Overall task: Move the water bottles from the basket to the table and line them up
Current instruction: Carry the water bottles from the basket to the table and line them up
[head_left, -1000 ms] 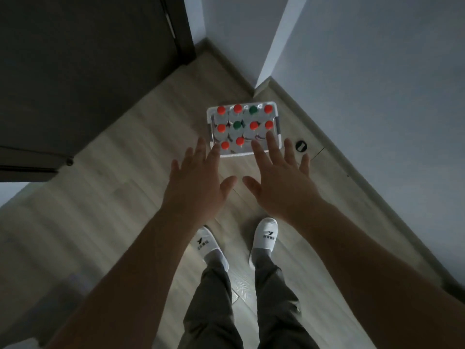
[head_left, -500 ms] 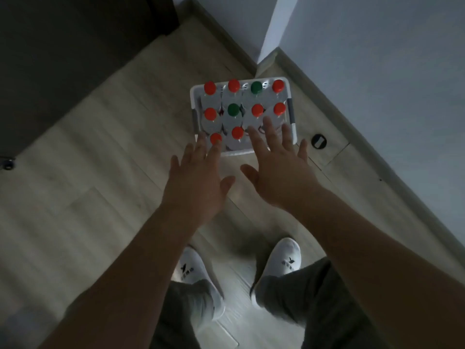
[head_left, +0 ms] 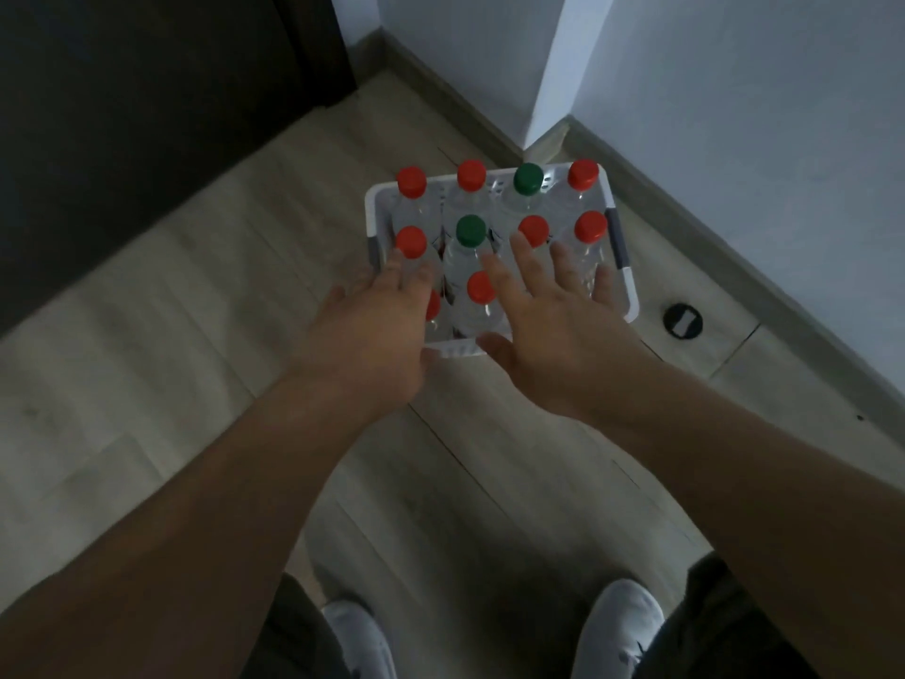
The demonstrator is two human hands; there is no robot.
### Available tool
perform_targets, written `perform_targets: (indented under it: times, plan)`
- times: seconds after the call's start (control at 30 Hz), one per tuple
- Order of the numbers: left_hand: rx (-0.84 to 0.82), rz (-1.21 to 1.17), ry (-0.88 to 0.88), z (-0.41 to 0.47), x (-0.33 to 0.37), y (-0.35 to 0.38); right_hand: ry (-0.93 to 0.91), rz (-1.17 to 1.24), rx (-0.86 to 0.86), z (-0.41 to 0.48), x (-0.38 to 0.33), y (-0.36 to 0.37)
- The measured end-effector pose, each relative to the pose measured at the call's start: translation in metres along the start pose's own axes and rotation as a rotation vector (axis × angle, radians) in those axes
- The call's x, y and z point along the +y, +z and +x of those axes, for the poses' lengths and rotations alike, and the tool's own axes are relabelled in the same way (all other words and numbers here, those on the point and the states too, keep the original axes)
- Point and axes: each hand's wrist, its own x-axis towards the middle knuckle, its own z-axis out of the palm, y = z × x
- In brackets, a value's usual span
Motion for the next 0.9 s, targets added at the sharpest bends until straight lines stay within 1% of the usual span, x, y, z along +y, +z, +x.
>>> perform_targets:
  times: [0.13, 0.27, 0.37, 0.47, 0.67, 0.9]
  plan:
    - [0.086, -0.183, 0.045, 0.015, -0.003, 0.009, -0.008, 0.043, 0.003, 0.018, -0.006, 0.001]
    - [0.089, -0.207, 0.061, 0.031, -0.011, 0.024, -0.045, 0.037, 0.009, 0.031, -0.009, 0.011]
    - [0.059, -0.217, 0.024, 0.038, -0.013, 0.030, -0.065, 0.073, 0.065, 0.039, -0.005, 0.021]
    - [0.046, -0.256, -0.021, 0.039, -0.011, 0.031, -0.043, 0.140, 0.112, 0.045, -0.003, 0.023]
    - [0.092, -0.342, -0.079, 0.037, -0.012, 0.032, -0.003, 0.227, 0.105, 0.050, -0.002, 0.026]
    - [0.162, -0.378, -0.086, 0.029, -0.011, 0.031, -0.003, 0.214, 0.105, 0.048, -0.001, 0.028]
